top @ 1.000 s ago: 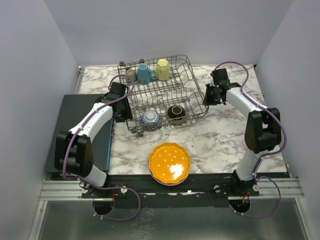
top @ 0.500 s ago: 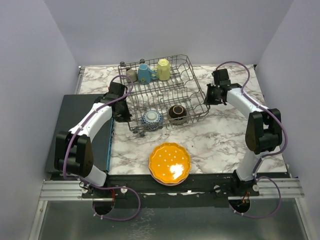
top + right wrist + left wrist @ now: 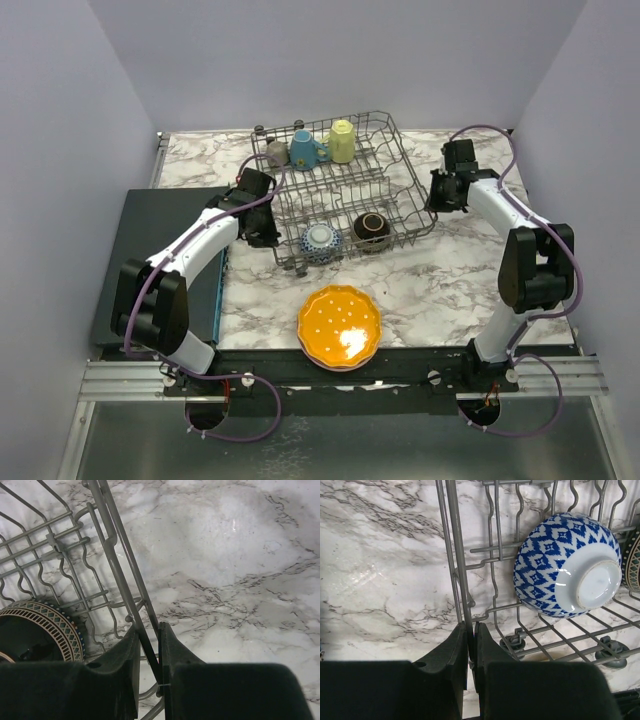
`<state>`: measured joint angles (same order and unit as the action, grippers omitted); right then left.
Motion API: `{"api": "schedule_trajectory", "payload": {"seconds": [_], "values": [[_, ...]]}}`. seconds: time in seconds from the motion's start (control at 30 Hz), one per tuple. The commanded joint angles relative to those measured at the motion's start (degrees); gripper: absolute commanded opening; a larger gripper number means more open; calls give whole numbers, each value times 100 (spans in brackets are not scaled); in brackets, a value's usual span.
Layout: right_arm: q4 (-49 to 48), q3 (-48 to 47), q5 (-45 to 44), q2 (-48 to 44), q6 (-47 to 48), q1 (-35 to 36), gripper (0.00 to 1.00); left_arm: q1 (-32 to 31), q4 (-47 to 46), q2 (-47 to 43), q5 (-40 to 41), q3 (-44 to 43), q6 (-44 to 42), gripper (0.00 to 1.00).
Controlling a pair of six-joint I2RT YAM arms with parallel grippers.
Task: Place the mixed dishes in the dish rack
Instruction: Move the dish rack to the center of the board.
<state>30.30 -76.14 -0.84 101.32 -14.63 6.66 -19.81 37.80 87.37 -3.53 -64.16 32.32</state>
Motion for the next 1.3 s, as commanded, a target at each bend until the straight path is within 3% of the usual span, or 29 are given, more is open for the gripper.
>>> {"api": "schedule_trajectory", "payload": {"seconds": [0.0,0.23,0.33,0.43,0.53,0.6,0.93,1.27], "values": [[95,-100,-377,-350,-491,-173,0,-435,-408,104,-437,-245,118,1],[103,-132,-304,-249,-513,-173,0,-436,-405,110,-187,-232,82,5],[177,-208,-279,-217,-545,-173,1,-428,-412,120,-210,-228,52,17],[169,-210,-266,-253,-555,-173,12,-427,-399,51,-132,-219,25,31],[210,-258,-270,-304,-561,-173,38,-418,-388,-38,-20,-235,54,42],[285,-330,-290,-320,-560,-173,45,-409,-371,-80,10,-265,90,48],[654,-518,-299,-777,-520,-173,59,-392,-25,-383,279,-437,-31,62],[400,136,1183,-1837,-694,-166,66,-403,175,-1320,160,-38,-103,72]]}}
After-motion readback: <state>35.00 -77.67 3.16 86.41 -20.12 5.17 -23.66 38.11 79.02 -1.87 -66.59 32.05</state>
